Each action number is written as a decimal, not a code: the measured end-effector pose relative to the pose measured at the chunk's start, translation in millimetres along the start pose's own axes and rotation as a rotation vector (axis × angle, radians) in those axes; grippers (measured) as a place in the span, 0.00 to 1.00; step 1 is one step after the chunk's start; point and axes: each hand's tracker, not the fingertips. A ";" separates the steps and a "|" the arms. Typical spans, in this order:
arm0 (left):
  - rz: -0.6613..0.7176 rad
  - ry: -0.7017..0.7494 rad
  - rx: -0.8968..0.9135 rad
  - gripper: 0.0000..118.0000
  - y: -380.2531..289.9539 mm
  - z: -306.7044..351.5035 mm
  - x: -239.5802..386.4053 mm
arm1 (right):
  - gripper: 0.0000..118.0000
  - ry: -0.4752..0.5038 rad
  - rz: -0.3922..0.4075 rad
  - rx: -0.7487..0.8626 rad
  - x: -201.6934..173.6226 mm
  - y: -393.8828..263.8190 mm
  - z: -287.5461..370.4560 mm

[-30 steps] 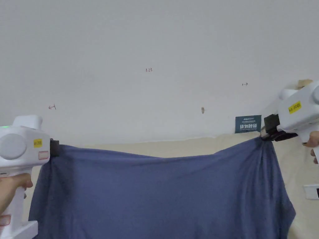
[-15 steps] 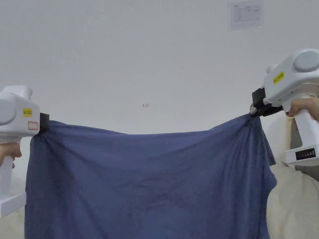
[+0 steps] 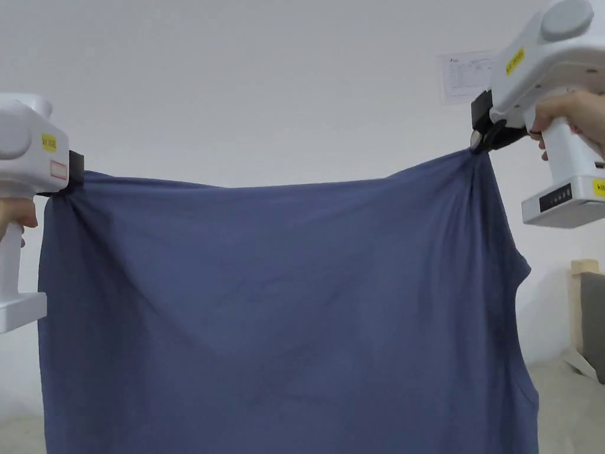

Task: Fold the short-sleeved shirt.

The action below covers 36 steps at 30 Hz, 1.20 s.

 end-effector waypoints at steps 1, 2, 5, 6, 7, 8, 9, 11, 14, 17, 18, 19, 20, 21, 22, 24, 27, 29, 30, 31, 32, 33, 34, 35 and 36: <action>-0.007 0.000 -0.005 0.03 0.4 -5.4 -2.0 | 0.00 -0.010 0.010 -0.008 -3.2 1.7 -1.2; -0.061 0.014 -0.052 0.03 -0.1 -8.1 -2.0 | 0.00 0.004 -0.005 -0.006 -1.2 2.2 -2.3; -0.040 0.024 -0.035 0.03 -11.2 -3.6 -1.6 | 0.00 0.063 -0.053 0.015 2.2 -4.4 -3.4; -0.010 0.014 -0.024 0.03 -15.5 -4.4 -3.5 | 0.00 0.049 -0.039 0.006 1.6 -7.9 -5.1; -0.012 0.007 -0.041 0.03 -20.3 -7.2 -4.6 | 0.00 0.041 -0.030 0.003 -9.2 -28.1 7.9; -0.004 0.008 -0.058 0.03 -28.2 -10.2 -4.2 | 0.00 0.040 -0.022 -0.010 -10.1 -37.2 6.5; -0.015 0.004 -0.067 0.03 -34.5 -15.8 -8.5 | 0.00 0.041 -0.013 -0.029 -10.9 -44.9 5.0; -0.005 0.009 -0.095 0.03 -53.9 -18.5 -5.2 | 0.00 0.048 -0.003 -0.051 -10.4 -64.7 -2.3; -0.076 0.007 -0.137 0.03 -97.6 -26.6 4.9 | 0.00 0.042 0.012 -0.085 -11.6 -108.0 -17.5; -0.054 -0.003 -0.217 0.03 -151.9 -36.8 9.6 | 0.00 0.041 0.002 -0.180 -10.7 -163.9 -37.3; -0.034 -0.017 -0.261 0.03 -174.9 -41.5 9.9 | 0.00 0.020 0.018 -0.207 -11.8 -187.1 -44.7; 0.003 -0.020 -0.295 0.03 -200.8 -45.6 9.8 | 0.00 0.010 0.035 -0.218 5.7 -192.3 -81.4; 0.027 -0.038 -0.335 0.03 -223.3 -48.1 8.8 | 0.00 0.025 0.041 -0.247 7.2 -210.7 -90.5; 0.056 -0.064 -0.389 0.03 -249.1 -51.2 7.6 | 0.00 0.023 0.034 -0.293 9.2 -234.1 -100.1; 0.051 -0.074 -0.424 0.03 -279.8 -53.3 8.7 | 0.00 0.025 0.010 -0.321 13.9 -259.0 -111.9; 0.006 -0.042 -0.478 0.03 -329.6 -50.8 13.4 | 0.00 0.063 0.003 -0.380 20.5 -302.2 -126.0; 0.016 -0.072 -0.543 0.03 -390.5 -25.7 18.0 | 0.00 0.077 -0.057 -0.463 30.8 -368.5 -132.9; 0.032 -0.109 -0.552 0.03 -414.8 4.7 19.7 | 0.00 0.102 -0.107 -0.514 41.5 -407.7 -129.7; 0.024 -0.108 -0.576 0.03 -427.9 19.0 19.4 | 0.00 0.083 -0.108 -0.548 45.1 -427.3 -126.5; 0.010 -0.119 -0.596 0.03 -441.0 33.8 16.7 | 0.00 0.077 -0.088 -0.566 44.8 -446.6 -111.4; -0.001 -0.118 -0.626 0.03 -450.7 43.8 14.2 | 0.00 0.088 -0.071 -0.574 47.3 -459.8 -101.6; -0.009 -0.101 -0.634 0.03 -467.4 40.0 4.3 | 0.00 0.087 -0.067 -0.560 49.5 -471.7 -89.3; 0.009 -0.090 -0.634 0.03 -474.6 52.7 0.7 | 0.00 0.083 -0.070 -0.567 51.0 -480.0 -70.9; 0.027 -0.098 -0.652 0.03 -477.7 65.5 -3.9 | 0.00 0.097 -0.096 -0.556 52.8 -488.7 -52.1; 0.038 -0.113 -0.648 0.03 -480.5 79.3 -6.3 | 0.00 0.103 -0.102 -0.549 54.9 -492.4 -38.7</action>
